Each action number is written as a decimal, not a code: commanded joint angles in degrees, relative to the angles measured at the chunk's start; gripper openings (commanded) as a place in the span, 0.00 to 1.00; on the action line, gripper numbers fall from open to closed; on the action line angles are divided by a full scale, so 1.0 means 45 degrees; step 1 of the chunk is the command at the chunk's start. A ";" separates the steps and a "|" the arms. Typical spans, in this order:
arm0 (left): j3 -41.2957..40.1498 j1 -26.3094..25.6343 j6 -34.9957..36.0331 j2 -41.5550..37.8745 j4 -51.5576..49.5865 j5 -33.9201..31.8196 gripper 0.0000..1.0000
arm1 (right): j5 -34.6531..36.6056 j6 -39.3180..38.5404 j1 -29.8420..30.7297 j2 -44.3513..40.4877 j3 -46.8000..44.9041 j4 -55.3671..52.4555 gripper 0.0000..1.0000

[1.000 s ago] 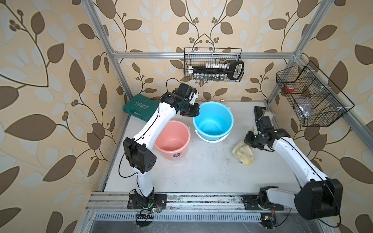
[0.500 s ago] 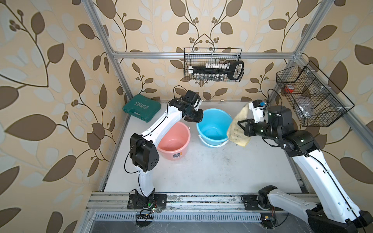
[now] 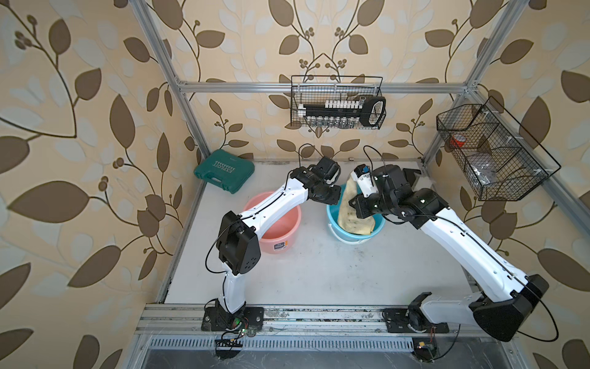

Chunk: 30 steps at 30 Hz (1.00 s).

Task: Wipe the inside of the bucket with a cloth
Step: Wipe the dirt from the inside of the bucket.

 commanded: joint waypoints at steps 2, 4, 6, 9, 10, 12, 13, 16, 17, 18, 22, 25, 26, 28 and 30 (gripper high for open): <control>-0.0051 0.0121 -0.0622 -0.1109 0.0371 -0.0183 0.00 | 0.0786 0.0056 -0.0107 0.0480 -0.0464 0.0900 0.00; -0.0464 0.0117 -0.0816 -0.1413 0.0621 -0.0194 0.00 | 0.0928 0.0137 -0.0204 0.0679 -0.0808 0.1232 0.00; -0.0847 0.0120 -0.0984 -0.1706 0.0836 -0.0098 0.00 | 0.1165 0.0221 -0.0313 0.0946 -0.1040 0.1427 0.00; -0.1102 0.0116 -0.1191 -0.1954 0.0972 0.0228 0.00 | 0.1226 0.0272 -0.0459 0.1413 -0.1291 0.1751 0.00; -0.1108 0.0115 -0.1222 -0.1994 0.0963 0.0352 0.00 | 0.1443 0.0352 -0.0494 0.1567 -0.1285 0.1791 0.00; -0.1145 0.0119 -0.1253 -0.2053 0.0915 0.0469 0.00 | 0.1681 0.0449 -0.0586 0.1787 -0.1302 0.1910 0.00; -0.1201 0.0117 -0.1292 -0.2107 0.0924 0.0519 0.00 | 0.1804 0.0493 -0.0617 0.1853 -0.1314 0.1974 0.00; -0.1324 0.0114 -0.1400 -0.2233 0.0915 0.0607 0.00 | 0.2543 0.0622 -0.0710 0.2010 -0.1386 0.2071 0.00; -0.1340 0.0112 -0.1448 -0.2300 0.0924 0.0679 0.00 | 0.2782 0.0686 -0.0782 0.2105 -0.1402 0.2039 0.00; -0.1371 0.0119 -0.1499 -0.2350 0.0967 0.0713 0.00 | 0.2840 0.0701 -0.0841 0.2189 -0.1418 0.2045 0.00; -0.1560 0.0109 -0.1832 -0.2541 0.1175 0.1088 0.00 | 0.3375 0.0870 -0.1052 0.2660 -0.1392 0.1931 0.00; -0.1741 0.0104 -0.2067 -0.2672 0.1279 0.1381 0.00 | 0.3440 0.1124 -0.1287 0.2978 -0.1353 0.1884 0.00; -0.1871 0.0117 -0.2120 -0.2725 0.1366 0.1423 0.00 | 0.3471 0.1176 -0.1347 0.3118 -0.1335 0.1895 0.00; -0.2131 0.0113 -0.2211 -0.2854 0.1518 0.1492 0.00 | 0.3423 0.1241 -0.1416 0.3455 -0.1258 0.1857 0.00; -0.2313 0.0114 -0.2444 -0.2845 0.1643 0.1673 0.00 | 0.3385 0.1240 -0.1416 0.3862 -0.1104 0.1766 0.00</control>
